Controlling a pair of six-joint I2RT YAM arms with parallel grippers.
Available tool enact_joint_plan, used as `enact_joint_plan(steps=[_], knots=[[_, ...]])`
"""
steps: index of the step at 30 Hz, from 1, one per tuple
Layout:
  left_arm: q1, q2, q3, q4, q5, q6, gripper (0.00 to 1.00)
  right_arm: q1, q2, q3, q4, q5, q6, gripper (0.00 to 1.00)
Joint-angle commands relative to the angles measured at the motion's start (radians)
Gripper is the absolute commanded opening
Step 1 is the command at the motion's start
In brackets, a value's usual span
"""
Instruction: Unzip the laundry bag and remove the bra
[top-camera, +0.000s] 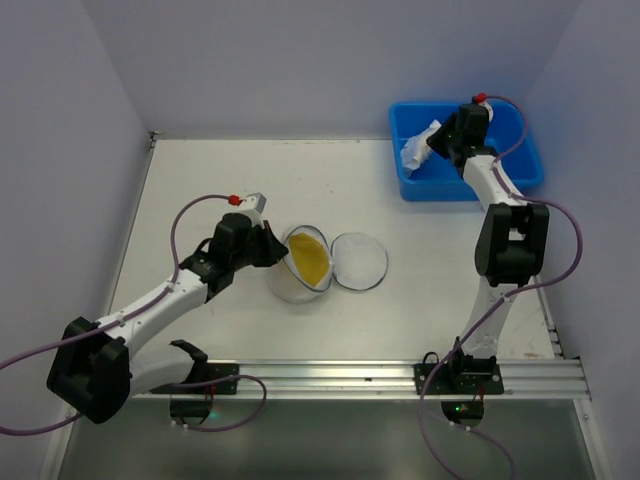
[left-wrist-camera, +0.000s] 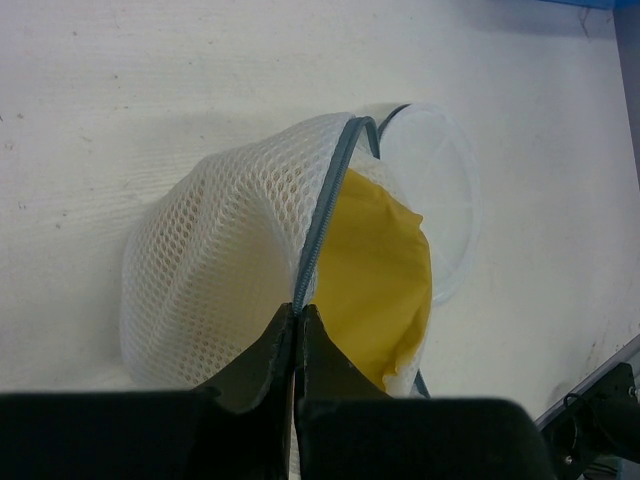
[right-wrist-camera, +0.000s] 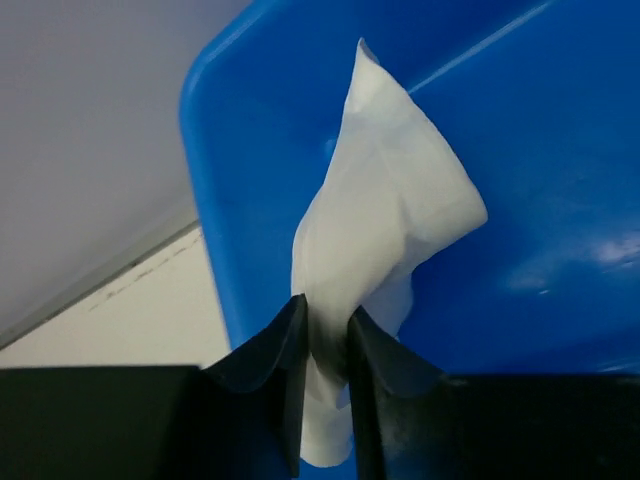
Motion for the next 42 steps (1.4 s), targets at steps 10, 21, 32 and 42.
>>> enact_joint_plan(steps=[10,21,32,42], knots=[[0.002,0.004,0.020,0.035,0.034,0.047,0.00,0.018,-0.157,0.044,-0.198,0.298,-0.097,0.86],[0.003,-0.041,0.006,0.000,0.003,0.044,0.00,0.395,-0.569,-0.414,-0.080,0.007,-0.194,0.85],[0.003,-0.101,-0.031,-0.019,-0.018,0.043,0.00,0.747,-0.487,-0.567,0.041,-0.032,-0.244,0.78],[0.002,-0.107,-0.051,-0.009,-0.002,0.031,0.00,0.817,-0.349,-0.534,0.010,-0.022,-0.284,0.75]])
